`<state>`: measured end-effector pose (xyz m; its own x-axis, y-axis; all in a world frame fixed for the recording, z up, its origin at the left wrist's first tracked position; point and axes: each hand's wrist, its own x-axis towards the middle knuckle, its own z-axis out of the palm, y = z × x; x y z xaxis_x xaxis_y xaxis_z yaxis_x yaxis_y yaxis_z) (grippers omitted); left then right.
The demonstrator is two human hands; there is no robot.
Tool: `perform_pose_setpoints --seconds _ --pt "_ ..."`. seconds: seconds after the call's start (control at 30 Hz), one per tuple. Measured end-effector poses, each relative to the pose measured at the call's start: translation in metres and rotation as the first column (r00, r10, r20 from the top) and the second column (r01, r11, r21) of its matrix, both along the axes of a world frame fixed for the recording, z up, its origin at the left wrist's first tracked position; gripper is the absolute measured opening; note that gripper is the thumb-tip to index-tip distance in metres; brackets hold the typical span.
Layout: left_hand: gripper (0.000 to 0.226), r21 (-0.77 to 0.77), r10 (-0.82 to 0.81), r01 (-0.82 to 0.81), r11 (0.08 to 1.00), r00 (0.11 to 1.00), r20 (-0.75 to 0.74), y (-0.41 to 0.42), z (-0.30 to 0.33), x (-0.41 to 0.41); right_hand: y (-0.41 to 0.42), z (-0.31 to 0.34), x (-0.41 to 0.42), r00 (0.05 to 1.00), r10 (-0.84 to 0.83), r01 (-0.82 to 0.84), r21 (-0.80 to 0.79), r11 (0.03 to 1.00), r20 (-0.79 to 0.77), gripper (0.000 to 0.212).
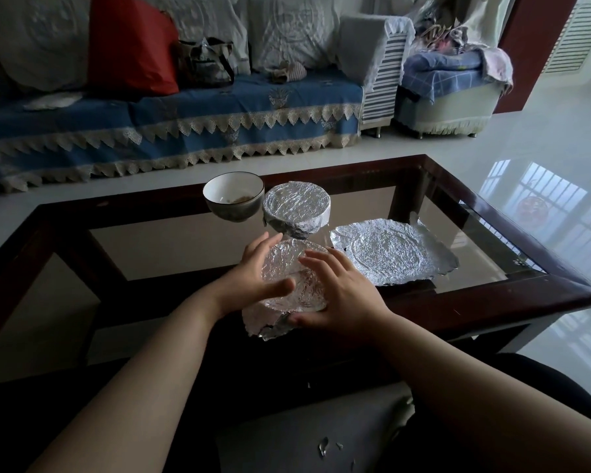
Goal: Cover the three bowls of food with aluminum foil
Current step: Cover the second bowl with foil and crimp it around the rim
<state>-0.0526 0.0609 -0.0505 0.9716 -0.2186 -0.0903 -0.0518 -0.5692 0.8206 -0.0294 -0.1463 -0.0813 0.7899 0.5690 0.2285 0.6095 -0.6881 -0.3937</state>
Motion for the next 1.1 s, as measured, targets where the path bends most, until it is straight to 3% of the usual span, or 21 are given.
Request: perform_pose_setpoints --seconds 0.23,0.57,0.77,0.87,0.93,1.0,1.03,1.1 --pt "0.133 0.261 -0.089 0.085 0.962 0.996 0.004 0.002 -0.011 -0.014 0.0 -0.002 0.004 1.0 0.025 -0.025 -0.021 0.999 0.001 0.101" --pt "0.139 0.319 -0.004 -0.022 0.948 0.997 0.081 0.004 -0.023 -0.01 0.001 -0.006 0.004 0.999 0.037 -0.037 0.018 0.999 0.006 0.096" --pt "0.139 0.356 -0.04 0.05 0.933 0.999 -0.035 0.01 -0.015 -0.004 0.0 -0.001 0.001 0.999 0.033 -0.032 0.033 0.999 -0.025 0.106" --pt "0.14 0.354 -0.062 0.091 0.931 0.994 -0.094 0.017 -0.001 -0.001 0.0 0.005 0.0 0.992 0.041 -0.035 0.056 0.998 -0.119 0.103" --pt "0.137 0.355 0.021 -0.028 0.935 1.0 0.024 0.016 0.007 0.002 -0.001 0.012 0.001 0.975 0.05 -0.015 0.16 0.987 -0.218 0.094" --pt "0.124 0.345 0.106 -0.197 0.918 0.958 0.266 0.007 0.012 0.006 -0.005 0.021 0.005 0.956 0.005 0.097 0.335 0.937 -0.292 0.083" --pt "0.116 0.35 0.107 -0.242 0.905 0.926 0.363 -0.001 0.014 0.007 -0.007 0.025 0.009 0.945 -0.045 0.18 0.4 0.899 -0.323 0.076" --pt "0.099 0.442 0.039 -0.243 0.864 0.906 0.422 -0.022 0.016 0.007 -0.014 0.032 0.02 0.901 -0.162 0.34 0.426 0.838 -0.401 0.067"
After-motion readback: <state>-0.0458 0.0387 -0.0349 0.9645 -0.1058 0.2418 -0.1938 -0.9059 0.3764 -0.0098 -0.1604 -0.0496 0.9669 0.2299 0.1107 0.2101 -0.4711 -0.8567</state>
